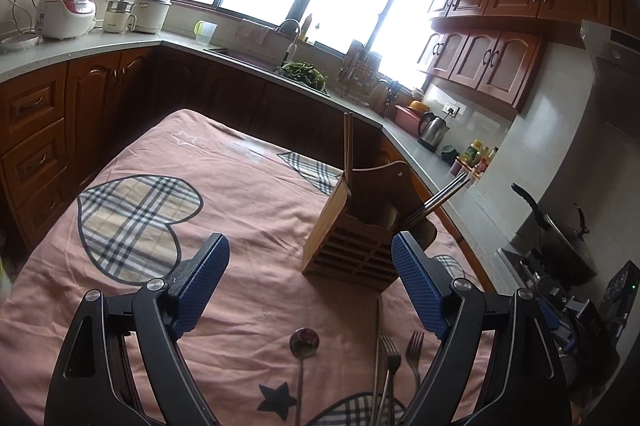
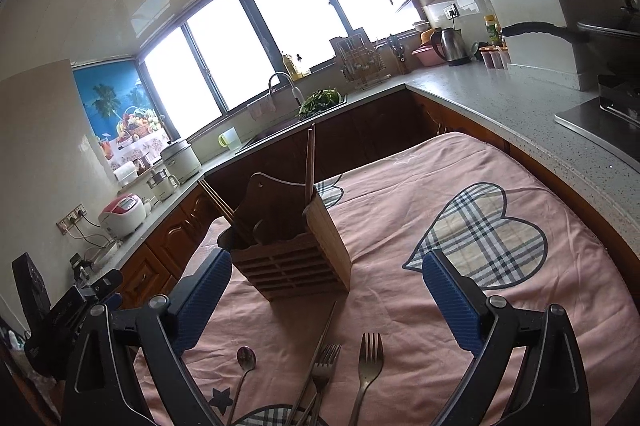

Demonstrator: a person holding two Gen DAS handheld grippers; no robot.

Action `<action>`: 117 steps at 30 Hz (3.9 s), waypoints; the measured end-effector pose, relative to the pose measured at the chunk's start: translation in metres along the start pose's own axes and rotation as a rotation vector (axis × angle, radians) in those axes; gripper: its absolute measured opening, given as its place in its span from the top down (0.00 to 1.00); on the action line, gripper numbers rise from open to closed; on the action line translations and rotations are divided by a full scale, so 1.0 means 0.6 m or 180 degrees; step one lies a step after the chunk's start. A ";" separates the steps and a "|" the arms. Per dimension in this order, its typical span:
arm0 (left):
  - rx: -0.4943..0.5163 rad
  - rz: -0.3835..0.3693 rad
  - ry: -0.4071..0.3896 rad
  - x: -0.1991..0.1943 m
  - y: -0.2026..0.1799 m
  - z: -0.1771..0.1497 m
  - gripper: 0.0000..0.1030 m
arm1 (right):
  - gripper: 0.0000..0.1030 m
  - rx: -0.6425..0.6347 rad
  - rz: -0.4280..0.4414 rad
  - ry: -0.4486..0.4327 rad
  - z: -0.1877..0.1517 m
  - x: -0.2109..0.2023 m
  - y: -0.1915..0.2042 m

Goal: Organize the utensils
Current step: 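Move both open tools back down to the spoon and forks, then close the left tool on the metal spoon while the right tool grasps a fork, then lift the spoon and fork and carry them over the wooden holder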

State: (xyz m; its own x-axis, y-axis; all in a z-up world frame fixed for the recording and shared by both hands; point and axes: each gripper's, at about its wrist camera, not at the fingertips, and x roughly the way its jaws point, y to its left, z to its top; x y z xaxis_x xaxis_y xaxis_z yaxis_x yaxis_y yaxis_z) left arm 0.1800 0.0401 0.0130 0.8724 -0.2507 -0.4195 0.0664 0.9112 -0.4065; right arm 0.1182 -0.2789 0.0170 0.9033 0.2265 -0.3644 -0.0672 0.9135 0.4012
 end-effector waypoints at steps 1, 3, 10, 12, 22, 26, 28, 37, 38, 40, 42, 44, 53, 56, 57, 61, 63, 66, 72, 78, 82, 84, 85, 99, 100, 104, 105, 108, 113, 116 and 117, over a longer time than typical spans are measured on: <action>0.0005 -0.0002 0.0010 -0.004 0.001 -0.005 0.17 | 0.05 0.0003 -0.0004 0.0007 -0.005 -0.005 -0.002; 0.0022 -0.0007 0.0036 -0.012 0.002 -0.016 0.17 | 0.05 0.0008 -0.0015 0.0017 -0.014 -0.016 -0.006; 0.0061 -0.0030 0.0108 -0.029 0.003 -0.041 0.17 | 0.05 0.0005 -0.0071 0.0075 -0.038 -0.039 -0.012; 0.0069 -0.0032 0.0132 -0.030 0.003 -0.046 0.17 | 0.05 -0.0008 -0.0075 0.0085 -0.044 -0.044 -0.012; 0.0081 -0.0024 0.0246 -0.027 0.010 -0.067 0.17 | 0.05 -0.0040 -0.0105 0.0196 -0.073 -0.046 -0.012; 0.0097 0.0001 0.0318 -0.019 0.015 -0.075 0.17 | 0.05 -0.0048 -0.0115 0.0245 -0.082 -0.042 -0.012; 0.0117 0.0014 0.0361 -0.014 0.015 -0.080 0.17 | 0.05 -0.0047 -0.0125 0.0270 -0.085 -0.038 -0.014; 0.0237 0.0109 0.0614 0.023 0.015 -0.102 0.17 | 0.05 -0.0038 -0.0165 0.0408 -0.101 -0.012 -0.023; 0.0244 0.0117 0.0641 0.028 0.016 -0.104 0.17 | 0.05 -0.0040 -0.0168 0.0424 -0.102 -0.009 -0.023; 0.0252 0.0129 0.0688 0.036 0.018 -0.107 0.17 | 0.05 -0.0045 -0.0165 0.0453 -0.105 -0.002 -0.024; 0.0268 0.0143 0.0738 0.045 0.019 -0.109 0.17 | 0.05 -0.0049 -0.0168 0.0478 -0.107 0.004 -0.026; 0.0291 0.0152 0.0791 0.053 0.019 -0.113 0.17 | 0.05 -0.0053 -0.0172 0.0501 -0.109 0.009 -0.027; 0.0400 0.0220 0.1017 0.094 0.019 -0.130 0.17 | 0.07 -0.0136 -0.0144 0.0682 -0.126 0.048 -0.018; 0.0445 0.0234 0.1114 0.110 0.019 -0.137 0.17 | 0.17 -0.0180 -0.0111 0.0779 -0.133 0.065 -0.008; 0.0465 0.0236 0.1152 0.116 0.018 -0.140 0.17 | 0.23 -0.0191 -0.0109 0.0814 -0.135 0.071 -0.005; 0.0568 0.0247 0.1240 0.137 0.011 -0.146 0.17 | 0.36 -0.0224 -0.0083 0.0956 -0.144 0.097 0.005; 0.0631 0.0255 0.1274 0.149 0.006 -0.148 0.17 | 0.38 -0.0232 -0.0072 0.1025 -0.150 0.112 0.008; 0.0728 0.0295 0.1316 0.168 0.000 -0.150 0.18 | 0.42 -0.0253 -0.0076 0.1132 -0.158 0.132 0.011; 0.0900 0.0265 0.1513 0.212 -0.010 -0.160 0.31 | 0.46 -0.0326 -0.0095 0.1342 -0.173 0.171 0.015; 0.1087 0.0266 0.1506 0.228 -0.021 -0.164 0.59 | 0.51 -0.0392 -0.0108 0.1469 -0.182 0.199 0.018; 0.1054 0.0160 0.1530 0.231 -0.020 -0.159 0.89 | 0.70 -0.0476 -0.0137 0.1496 -0.180 0.210 0.023; 0.1048 0.0135 0.1507 0.227 -0.020 -0.156 0.92 | 0.73 -0.0493 -0.0136 0.1503 -0.179 0.212 0.025; 0.1036 0.0114 0.1495 0.224 -0.019 -0.154 0.94 | 0.73 -0.0504 -0.0138 0.1493 -0.179 0.211 0.025; 0.0841 -0.0027 0.1222 0.149 -0.011 -0.109 0.97 | 0.76 -0.0338 0.0079 0.1179 -0.136 0.145 0.030; 0.0834 -0.0042 0.1191 0.141 -0.012 -0.106 0.97 | 0.76 -0.0332 0.0092 0.1147 -0.133 0.140 0.031; 0.0808 -0.0100 0.1075 0.109 -0.014 -0.095 0.97 | 0.77 -0.0311 0.0125 0.1020 -0.119 0.118 0.037; 0.0807 -0.0110 0.1048 0.102 -0.016 -0.093 0.97 | 0.77 -0.0305 0.0134 0.0990 -0.116 0.112 0.038; 0.0798 -0.0137 0.0973 0.084 -0.019 -0.086 0.97 | 0.77 -0.0281 0.0156 0.0914 -0.106 0.095 0.038; 0.0775 -0.0181 0.0851 0.054 -0.022 -0.074 0.97 | 0.77 -0.0252 0.0186 0.0813 -0.098 0.072 0.038; 0.0781 -0.0202 0.0778 0.039 -0.027 -0.068 0.97 | 0.77 -0.0255 0.0186 0.0753 -0.093 0.060 0.039; 0.0784 -0.0208 0.0753 0.035 -0.029 -0.066 0.97 | 0.77 -0.0254 0.0189 0.0734 -0.091 0.056 0.039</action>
State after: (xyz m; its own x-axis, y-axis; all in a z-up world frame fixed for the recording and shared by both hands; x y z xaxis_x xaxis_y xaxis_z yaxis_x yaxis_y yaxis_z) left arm 0.1780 0.0060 -0.0207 0.7279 -0.3538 -0.5874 0.2586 0.9350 -0.2428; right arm 0.1239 -0.2311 -0.0320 0.7768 0.3432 -0.5280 -0.1587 0.9181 0.3633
